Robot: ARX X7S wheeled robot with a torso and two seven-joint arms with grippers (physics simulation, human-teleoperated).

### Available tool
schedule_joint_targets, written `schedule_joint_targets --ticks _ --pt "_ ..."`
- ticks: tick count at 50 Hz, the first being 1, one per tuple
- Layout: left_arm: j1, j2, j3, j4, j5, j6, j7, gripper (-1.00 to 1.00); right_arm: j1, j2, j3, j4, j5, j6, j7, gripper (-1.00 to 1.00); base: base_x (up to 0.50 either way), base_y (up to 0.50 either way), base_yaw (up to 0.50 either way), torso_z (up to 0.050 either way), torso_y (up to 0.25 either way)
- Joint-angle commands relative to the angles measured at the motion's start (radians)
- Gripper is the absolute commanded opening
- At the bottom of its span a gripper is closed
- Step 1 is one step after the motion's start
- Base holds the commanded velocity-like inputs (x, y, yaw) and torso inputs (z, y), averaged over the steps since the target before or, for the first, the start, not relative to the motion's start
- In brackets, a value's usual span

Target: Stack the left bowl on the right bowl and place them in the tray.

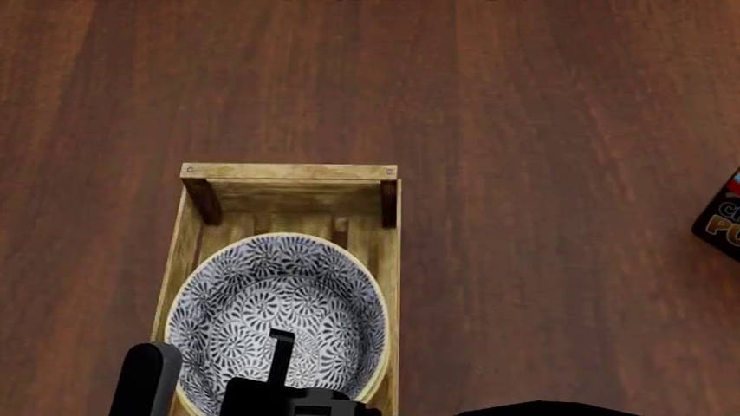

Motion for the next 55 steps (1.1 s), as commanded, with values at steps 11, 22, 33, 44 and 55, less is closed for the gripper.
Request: schedule_joint_targets --ticks 11,22,33,44,55 --pt "0.004 -0.008 0.006 -0.003 0.002 0.01 -0.006 1.0 -0.017 -0.01 -0.029 0.027 -0.067 -0.023 -0.024 -1.0 0.0 0.0 0.0 0.0 0.0" --pt "0.005 -0.012 0.01 -0.005 0.002 0.014 -0.009 1.0 -0.014 -0.014 -0.029 0.016 -0.053 0.003 -0.004 -1.0 0.0 0.0 0.0 0.0 0.0" --pt "0.016 -0.014 0.0 -0.003 -0.002 0.023 -0.011 1.0 -0.011 -0.017 -0.012 -0.019 -0.016 0.048 0.043 1.0 0.0 0.0 0.0 0.0 0.0" --pt "0.02 -0.018 0.001 -0.002 -0.001 0.027 -0.015 1.0 -0.013 -0.01 0.012 -0.065 0.027 0.087 0.101 1.0 0.0 0.0 0.0 0.0 0.0" --pt "0.033 -0.021 -0.008 0.004 -0.005 0.034 -0.019 1.0 -0.014 -0.014 0.03 -0.104 0.077 0.134 0.159 1.0 0.0 0.0 0.0 0.0 0.0"
